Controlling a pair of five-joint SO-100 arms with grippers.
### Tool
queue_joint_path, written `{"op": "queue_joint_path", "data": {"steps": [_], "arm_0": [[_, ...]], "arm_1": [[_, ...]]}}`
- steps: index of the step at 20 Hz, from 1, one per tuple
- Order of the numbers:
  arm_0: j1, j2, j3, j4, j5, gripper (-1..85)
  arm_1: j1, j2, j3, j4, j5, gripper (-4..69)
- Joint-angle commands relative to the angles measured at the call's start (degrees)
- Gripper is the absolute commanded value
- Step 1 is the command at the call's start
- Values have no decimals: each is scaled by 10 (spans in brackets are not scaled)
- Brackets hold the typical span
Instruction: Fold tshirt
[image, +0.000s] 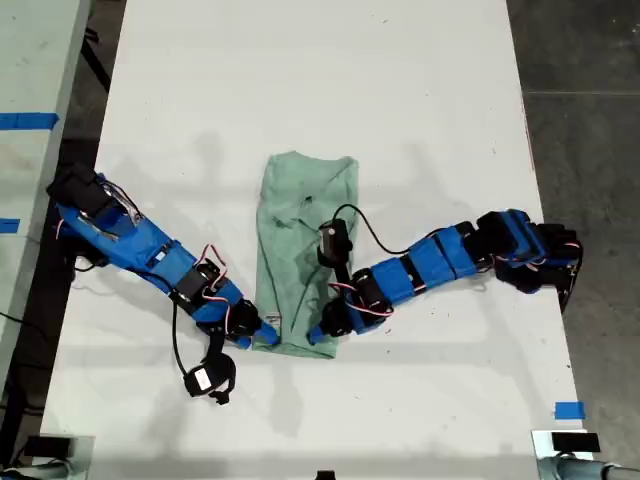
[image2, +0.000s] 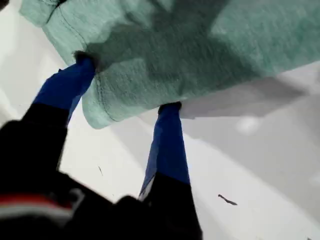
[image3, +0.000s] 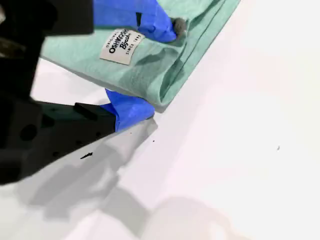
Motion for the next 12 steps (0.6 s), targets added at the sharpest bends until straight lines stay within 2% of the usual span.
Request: {"op": "queue_joint_path", "data": {"steps": [1,5,9,11,12], "arm_0": [[7,20,-4,19,-1,214],[-6,7,-1,61,33,220],[-25,-23,-6,38,66,193],[-33,-40,-7,11,86,142],[-37,-45,-7,-8,103,83]], "arm_1": [[9,7,-41,-17,-8,291],[11,8,-41,-18,-14,291],[11,3,-42,-24,-19,268],[10,-11,-42,-40,-24,150],[10,-15,-42,-53,-27,68]]}}
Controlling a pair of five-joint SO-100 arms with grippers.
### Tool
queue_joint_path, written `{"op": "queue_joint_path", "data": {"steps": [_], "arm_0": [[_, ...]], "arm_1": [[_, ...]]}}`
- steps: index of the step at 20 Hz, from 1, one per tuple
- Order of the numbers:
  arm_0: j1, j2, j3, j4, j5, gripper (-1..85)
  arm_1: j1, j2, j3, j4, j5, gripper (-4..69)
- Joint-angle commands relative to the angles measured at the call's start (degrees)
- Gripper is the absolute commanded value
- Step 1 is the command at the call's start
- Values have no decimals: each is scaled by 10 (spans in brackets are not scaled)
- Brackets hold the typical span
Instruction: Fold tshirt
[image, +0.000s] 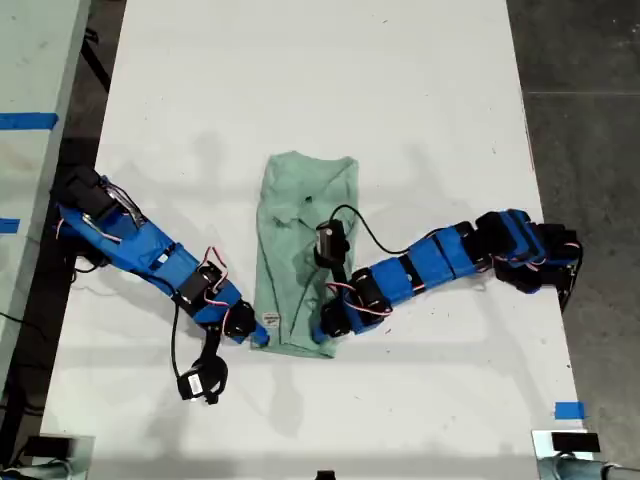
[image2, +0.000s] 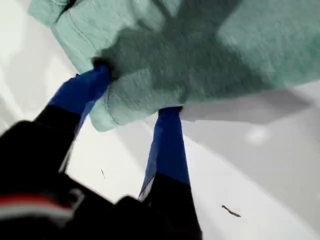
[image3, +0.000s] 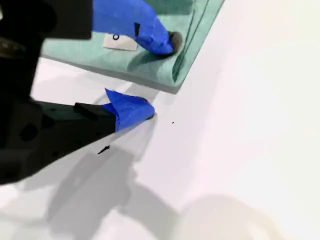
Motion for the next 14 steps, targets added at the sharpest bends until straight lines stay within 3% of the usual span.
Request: {"op": "queue_joint_path", "data": {"steps": [1,4,8,14], "arm_0": [[-20,-8,-11,-51,34,32],[-29,-7,-15,-74,57,1],[-35,-5,-19,-77,74,1],[-8,76,-42,-24,67,1]], "arm_1": [[6,-4,-40,-37,-12,49],[2,-10,-40,-58,-11,-12],[-6,-7,-40,-69,-18,-12],[-26,80,-40,-18,-42,-12]]}}
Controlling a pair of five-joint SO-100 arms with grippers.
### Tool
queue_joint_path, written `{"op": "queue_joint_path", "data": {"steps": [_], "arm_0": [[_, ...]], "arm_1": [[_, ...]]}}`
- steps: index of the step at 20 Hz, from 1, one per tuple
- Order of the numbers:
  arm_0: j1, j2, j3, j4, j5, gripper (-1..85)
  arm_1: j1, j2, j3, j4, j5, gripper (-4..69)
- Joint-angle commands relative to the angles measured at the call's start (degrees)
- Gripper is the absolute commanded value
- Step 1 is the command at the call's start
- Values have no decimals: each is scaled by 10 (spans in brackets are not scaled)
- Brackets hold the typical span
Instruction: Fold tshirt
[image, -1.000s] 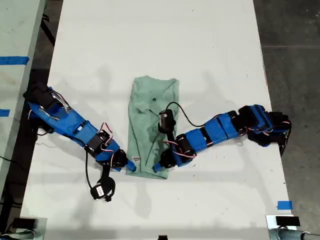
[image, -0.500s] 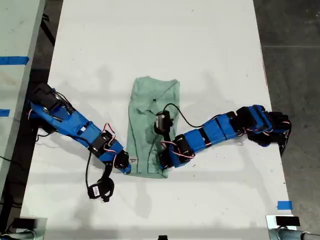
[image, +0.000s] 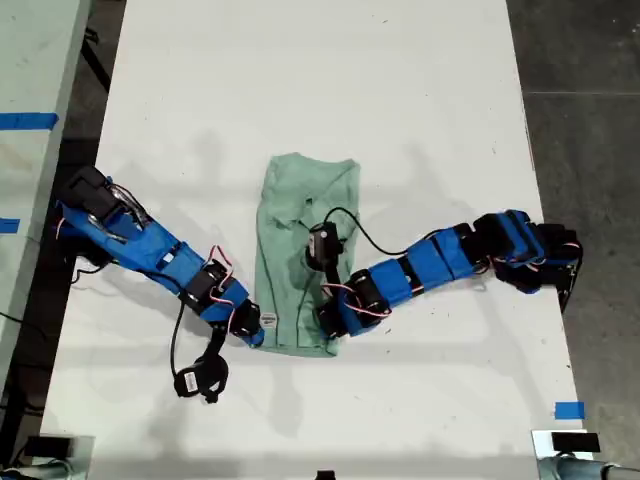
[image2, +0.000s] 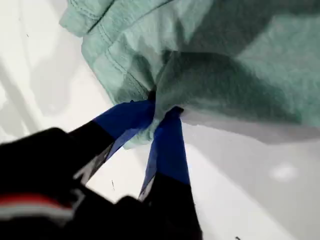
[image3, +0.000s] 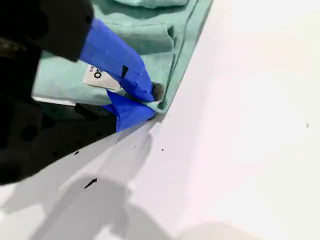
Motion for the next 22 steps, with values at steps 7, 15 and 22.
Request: {"op": "queue_joint_path", "data": {"steps": [7,15,22], "arm_0": [[7,250,-28,133,15,1],[-200,342,25,201,228,1],[-381,290,12,196,380,1]], "arm_1": [[0,214,-23,103,-79,-12],[129,270,-9,156,-199,-12],[268,274,8,200,-291,-12]]}}
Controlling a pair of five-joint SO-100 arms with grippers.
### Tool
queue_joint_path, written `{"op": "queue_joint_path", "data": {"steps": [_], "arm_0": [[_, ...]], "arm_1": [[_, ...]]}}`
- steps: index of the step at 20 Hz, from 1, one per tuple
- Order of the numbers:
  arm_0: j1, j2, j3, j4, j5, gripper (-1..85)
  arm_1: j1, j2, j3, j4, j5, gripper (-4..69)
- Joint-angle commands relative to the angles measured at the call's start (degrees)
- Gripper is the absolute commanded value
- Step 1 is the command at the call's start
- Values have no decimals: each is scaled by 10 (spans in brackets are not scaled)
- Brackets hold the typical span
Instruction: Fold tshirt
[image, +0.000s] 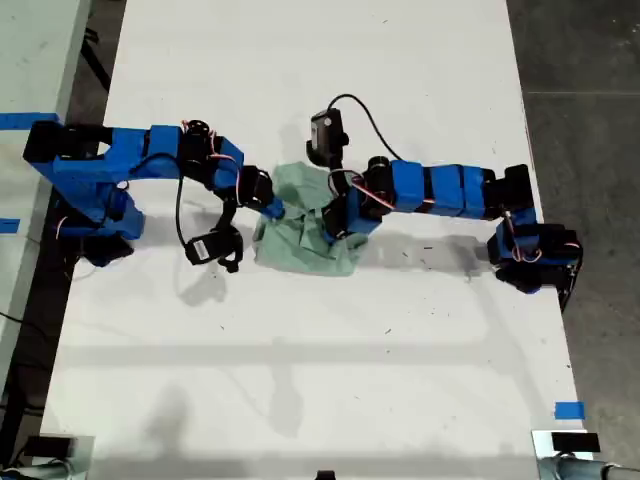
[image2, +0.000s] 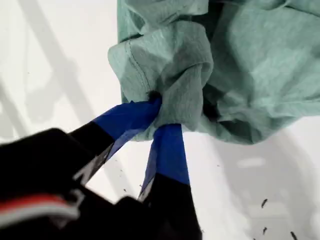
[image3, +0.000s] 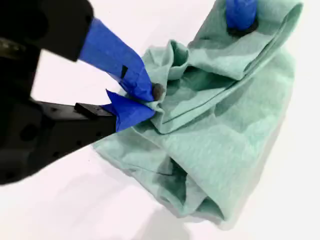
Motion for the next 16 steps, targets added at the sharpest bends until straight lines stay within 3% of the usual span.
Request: {"op": "queue_joint_path", "data": {"steps": [1,8,9,11,16], "arm_0": [[-51,-11,-24,-1,37,1],[-102,-59,-60,3,61,9],[-114,-54,-76,21,61,35],[-151,-37,-109,82,58,253],[-282,134,-79,133,78,294]], "arm_1": [[45,78,1,10,-31,-12],[126,83,45,24,-54,-5],[145,88,49,34,-51,49],[194,107,54,81,-32,492],[323,251,154,103,-86,375]]}}
